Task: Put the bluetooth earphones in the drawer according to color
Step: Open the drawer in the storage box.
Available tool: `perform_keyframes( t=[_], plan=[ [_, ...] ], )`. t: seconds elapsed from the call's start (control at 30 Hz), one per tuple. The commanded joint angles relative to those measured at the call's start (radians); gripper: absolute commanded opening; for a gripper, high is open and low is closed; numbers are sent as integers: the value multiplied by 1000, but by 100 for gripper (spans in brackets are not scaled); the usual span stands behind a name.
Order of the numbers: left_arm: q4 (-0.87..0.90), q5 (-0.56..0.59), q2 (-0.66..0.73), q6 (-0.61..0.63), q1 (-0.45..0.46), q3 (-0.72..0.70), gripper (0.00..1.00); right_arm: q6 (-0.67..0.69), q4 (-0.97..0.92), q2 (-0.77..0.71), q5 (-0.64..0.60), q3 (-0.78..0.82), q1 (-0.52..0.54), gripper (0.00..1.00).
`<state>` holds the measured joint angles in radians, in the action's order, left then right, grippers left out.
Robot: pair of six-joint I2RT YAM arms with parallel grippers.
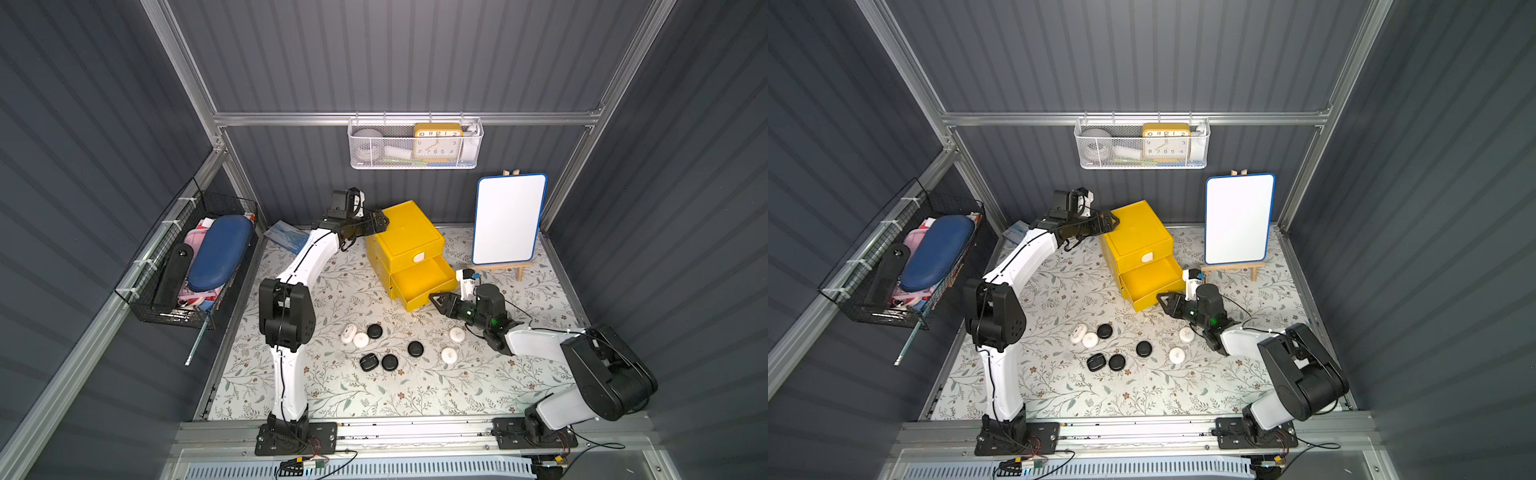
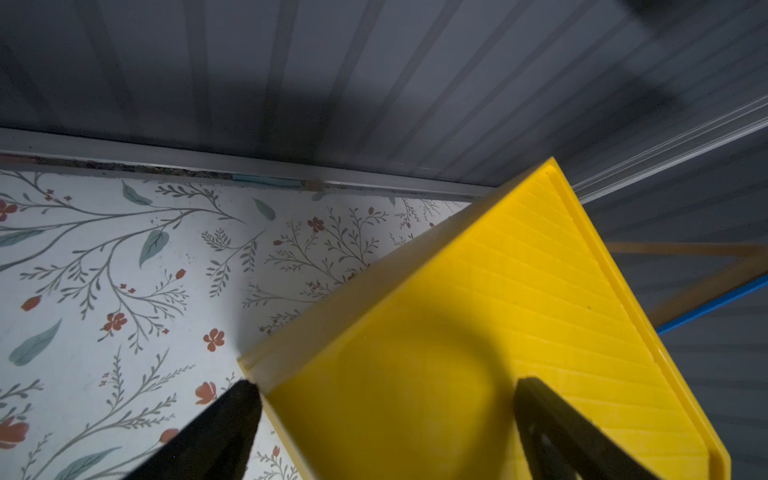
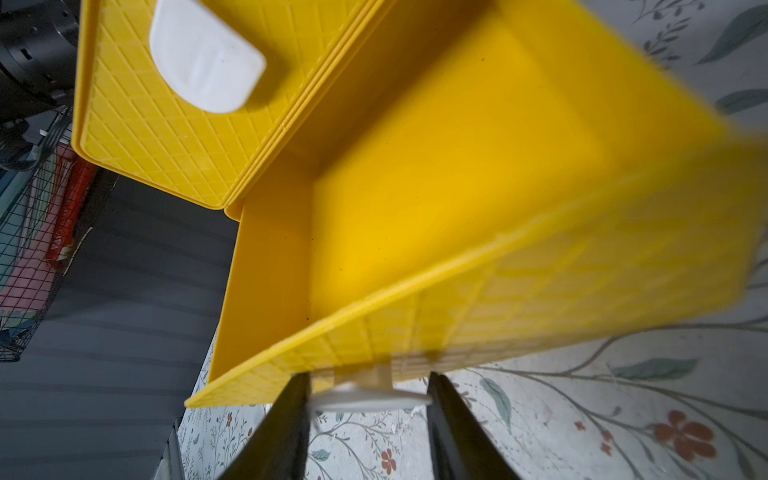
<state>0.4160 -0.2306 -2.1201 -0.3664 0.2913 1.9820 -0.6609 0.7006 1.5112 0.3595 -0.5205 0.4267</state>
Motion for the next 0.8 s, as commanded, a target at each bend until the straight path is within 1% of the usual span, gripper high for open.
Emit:
perform_keyframes(
  t=[0.0,0.13,0.27,0.3,0.4,0.5,0.63,0.7,0.77],
  plan=[
    [43,45,-59,-4,-25,57,99,14,-24,-19,-24,23,7,42],
    [44,42,-82,-7,-26,101,99,-3,-20,-25,-55,27,42,43],
    [30,39,-69,-12,-27,75,99,-12,-24,-31,-102,33,90,43],
    [27,40,-61,-11,-26,63,99,-13,-28,-32,-137,37,94,43],
    [20,39,-28,-15,-26,20,99,-17,-39,-48,-169,49,97,43],
    [-7,40,36,-17,-26,-50,99,-6,-83,-85,-187,54,97,44],
    [-31,55,117,-20,-26,-135,99,6,-149,-138,-181,64,98,45],
    [-32,60,147,-23,-26,-162,99,-3,-148,-146,-180,77,97,47],
    [-39,61,185,-26,-26,-195,99,-11,-138,-145,-176,85,98,51]
  ],
)
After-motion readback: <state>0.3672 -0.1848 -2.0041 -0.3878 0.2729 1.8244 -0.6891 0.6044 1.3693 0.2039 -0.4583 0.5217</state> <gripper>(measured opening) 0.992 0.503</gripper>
